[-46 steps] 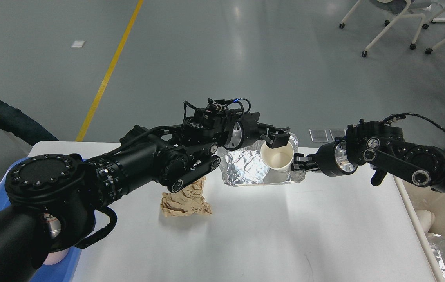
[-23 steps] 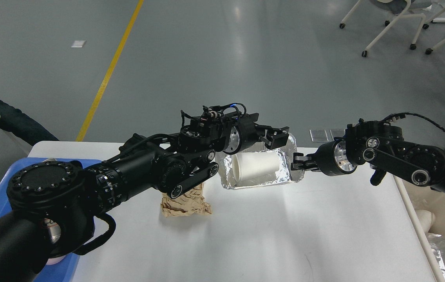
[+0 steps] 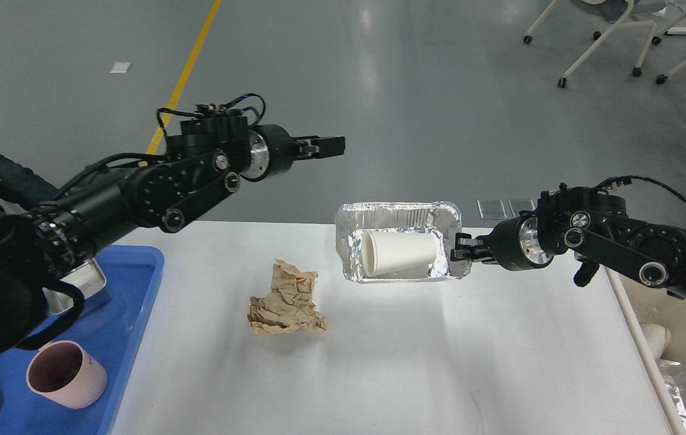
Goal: Tidy desktop
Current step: 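Open the left gripper and withdraw it toward the blue tray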
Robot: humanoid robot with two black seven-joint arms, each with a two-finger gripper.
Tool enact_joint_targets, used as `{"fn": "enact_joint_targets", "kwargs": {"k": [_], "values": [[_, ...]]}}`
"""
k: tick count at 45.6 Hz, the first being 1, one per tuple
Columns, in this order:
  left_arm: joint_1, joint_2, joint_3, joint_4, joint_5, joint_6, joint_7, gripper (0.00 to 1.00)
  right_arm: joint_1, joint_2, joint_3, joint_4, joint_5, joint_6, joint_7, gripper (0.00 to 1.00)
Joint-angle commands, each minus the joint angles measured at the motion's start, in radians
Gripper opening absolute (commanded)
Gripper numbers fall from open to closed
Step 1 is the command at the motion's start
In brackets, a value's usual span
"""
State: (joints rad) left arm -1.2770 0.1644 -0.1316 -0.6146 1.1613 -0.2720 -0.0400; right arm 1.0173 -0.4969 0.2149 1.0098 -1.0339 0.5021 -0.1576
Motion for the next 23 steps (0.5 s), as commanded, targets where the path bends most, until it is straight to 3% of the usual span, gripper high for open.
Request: {"fn": "enact_joint_targets", "kwargs": {"k": [1, 6, 12, 23], "values": [[0.016, 0.153, -0.037, -0.094, -0.089, -0.042, -0.003, 0.97, -0.029, -0.009, 0.056, 0.003, 0.017, 0.0, 0.003, 0.0], [0.077, 0.358, -0.065, -0.276, -0.184, -0.101, -0.001, 0.97, -0.057, -0.02, 0.107, 0.01, 0.02, 0.0, 0.003, 0.0], [0.172, 0.576, -0.075, -0.45, -0.222, -0.101, -0.004, 0.97, -0.075, -0.04, 0.144, 0.019, 0.023, 0.0, 0.003, 0.0], [0.474, 0.834, -0.298, -0.586, -0.362, -0.104, -0.008, 0.97, -0.088, -0.04, 0.165, 0.026, 0.023, -0.002, 0.003, 0.0]]}}
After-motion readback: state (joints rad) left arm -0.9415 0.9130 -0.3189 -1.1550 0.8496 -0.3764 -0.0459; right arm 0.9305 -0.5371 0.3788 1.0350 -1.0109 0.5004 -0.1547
